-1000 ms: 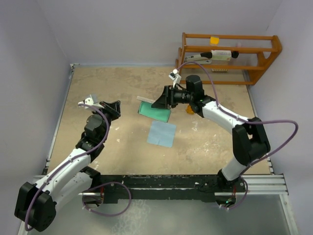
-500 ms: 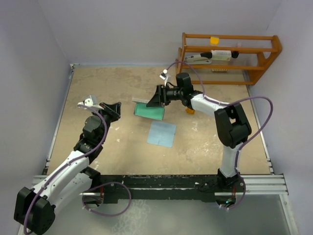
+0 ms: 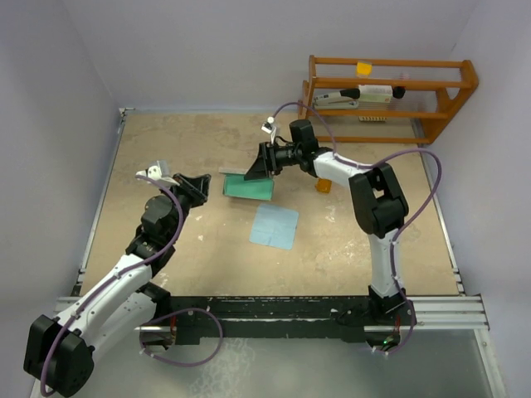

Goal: Organize the sunglasses
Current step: Place the sunglasses case at the center of the board.

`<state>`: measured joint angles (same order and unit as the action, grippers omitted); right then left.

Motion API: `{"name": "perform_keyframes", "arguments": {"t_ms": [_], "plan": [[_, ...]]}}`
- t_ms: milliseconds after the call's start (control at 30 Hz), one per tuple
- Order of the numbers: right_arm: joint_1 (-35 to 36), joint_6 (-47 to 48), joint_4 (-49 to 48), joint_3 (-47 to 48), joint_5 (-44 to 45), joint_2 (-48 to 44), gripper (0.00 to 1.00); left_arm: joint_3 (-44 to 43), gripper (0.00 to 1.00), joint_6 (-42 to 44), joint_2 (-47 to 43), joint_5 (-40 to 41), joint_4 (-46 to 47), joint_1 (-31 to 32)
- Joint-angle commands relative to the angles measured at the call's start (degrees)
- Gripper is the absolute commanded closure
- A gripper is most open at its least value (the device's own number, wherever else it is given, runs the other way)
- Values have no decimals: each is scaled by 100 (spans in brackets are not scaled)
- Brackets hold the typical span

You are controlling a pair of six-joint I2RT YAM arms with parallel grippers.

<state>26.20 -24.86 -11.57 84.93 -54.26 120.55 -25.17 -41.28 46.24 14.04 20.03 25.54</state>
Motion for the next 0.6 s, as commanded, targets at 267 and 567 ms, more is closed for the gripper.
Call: {"name": "perform_keyframes", "arguments": {"t_ms": [267, 567], "plan": [[-18, 617, 812, 1073, -597, 747, 100, -5, 85, 41, 6, -94, 297, -18], [-56, 597, 825, 1058, -605, 904, 88, 2, 85, 32, 41, -120, 305, -23]]}}
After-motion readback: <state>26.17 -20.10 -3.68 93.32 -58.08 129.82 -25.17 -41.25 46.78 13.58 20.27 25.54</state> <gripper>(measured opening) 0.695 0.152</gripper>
